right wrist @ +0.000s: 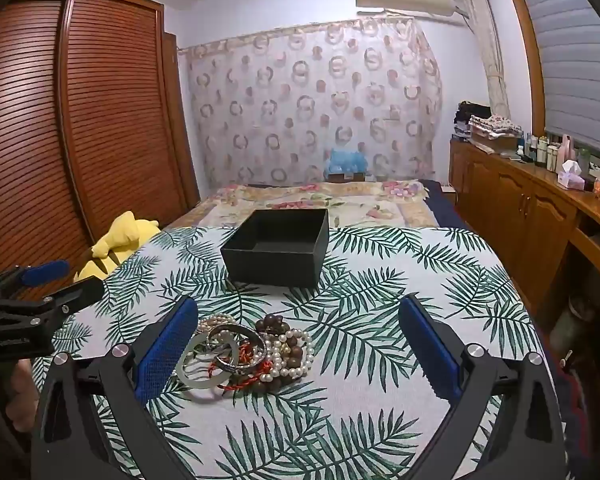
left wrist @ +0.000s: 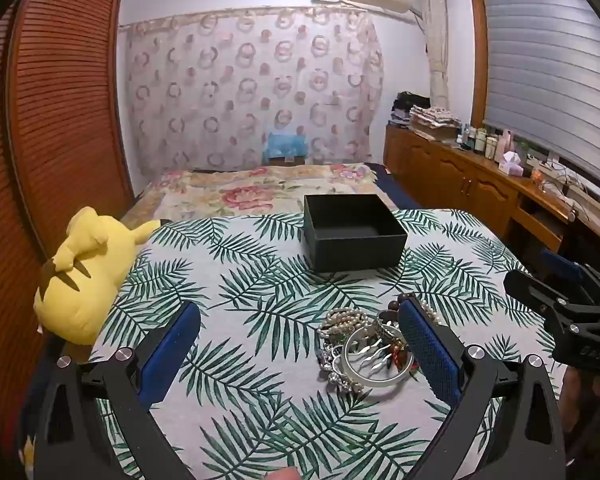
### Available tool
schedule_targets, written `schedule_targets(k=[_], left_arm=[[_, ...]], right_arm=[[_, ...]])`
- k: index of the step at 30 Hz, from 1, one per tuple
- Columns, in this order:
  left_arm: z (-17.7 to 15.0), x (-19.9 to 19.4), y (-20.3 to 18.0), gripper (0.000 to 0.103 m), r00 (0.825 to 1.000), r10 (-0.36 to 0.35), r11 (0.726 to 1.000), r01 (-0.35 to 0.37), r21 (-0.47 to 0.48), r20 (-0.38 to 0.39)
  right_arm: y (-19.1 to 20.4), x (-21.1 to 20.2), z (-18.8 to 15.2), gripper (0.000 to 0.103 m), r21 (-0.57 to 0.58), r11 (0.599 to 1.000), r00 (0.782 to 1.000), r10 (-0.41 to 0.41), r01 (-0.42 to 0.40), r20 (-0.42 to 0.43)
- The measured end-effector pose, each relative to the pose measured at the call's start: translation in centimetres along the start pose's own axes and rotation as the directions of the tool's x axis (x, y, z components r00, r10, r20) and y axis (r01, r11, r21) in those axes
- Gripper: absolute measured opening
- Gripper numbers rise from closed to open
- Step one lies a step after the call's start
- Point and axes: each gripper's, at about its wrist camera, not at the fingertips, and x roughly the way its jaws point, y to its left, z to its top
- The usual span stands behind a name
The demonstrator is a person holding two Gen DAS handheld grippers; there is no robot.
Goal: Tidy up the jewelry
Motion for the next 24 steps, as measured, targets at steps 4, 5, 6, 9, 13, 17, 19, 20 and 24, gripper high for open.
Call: schedule_targets(k=[4, 5, 6, 9, 13, 17, 19, 20, 24], left_arm=[[0.01, 0.08, -0.03, 0.096, 1.000, 0.000, 1.000, 0.000, 0.000, -0.009], [0.02, 0.10, -0.05, 0.096, 1.000, 0.001, 1.000, -0.001, 0.000, -0.009], [0.03, 0.12, -0.09, 0.096, 1.000, 0.001, 1.000, -0.001, 0.001, -0.010], [0.06, 0.19, -0.24, 0.096, 1.000, -0.001, 1.000, 0.001, 0.004, -0.011], [0.02, 0.03, 0.04, 0.096, 1.000, -0.001, 1.000, 0.001, -0.005, -0.006], [0.02, 0.04, 0.03, 0.096, 1.000, -0.001, 1.000, 0.001, -0.004, -0.006], [0.02, 0.04, 0.03, 0.096, 1.000, -0.002, 1.000, 0.002, -0.005, -0.006], [0.04, 0.07, 0.03, 0.096, 1.000, -0.003, 1.000, 0.002, -0.005, -0.006], [0.03, 0.03, 0.02, 0.096, 1.000, 0.000, 1.000, 0.000, -0.004, -0.005]], right_arm=[[-0.17, 0.08, 0.00, 0.101, 0.015, 1.000, 1.000, 0.008, -0.007, -0.009], [-0.16, 0.07, 0.01, 0.101, 0.013, 1.000, 1.000, 0.008, -0.008, -0.008], [-0.16, 0.05, 0.02, 0.101, 0.012, 1.000, 1.000, 0.007, -0.007, -0.007], [-0.18, 0.11, -0.03, 0.101, 0.018, 1.000, 1.000, 0.008, -0.008, -0.009], [-0.16, -0.02, 0.05, 0.101, 0.014, 1.000, 1.000, 0.010, -0.010, -0.006], [-0.24, 0.17, -0.24, 0.101, 0.016, 1.000, 1.000, 0.007, -0.007, -0.005], [-0.27, 0.16, -0.19, 0.101, 0.016, 1.000, 1.000, 0.008, -0.008, -0.003], [-0.26, 0.06, 0.02, 0.101, 0.016, 1.000, 1.000, 0.008, -0.008, -0.003], [-0.20, 0.00, 0.08, 0.101, 0.017, 1.000, 1.000, 0.007, -0.007, -0.001]])
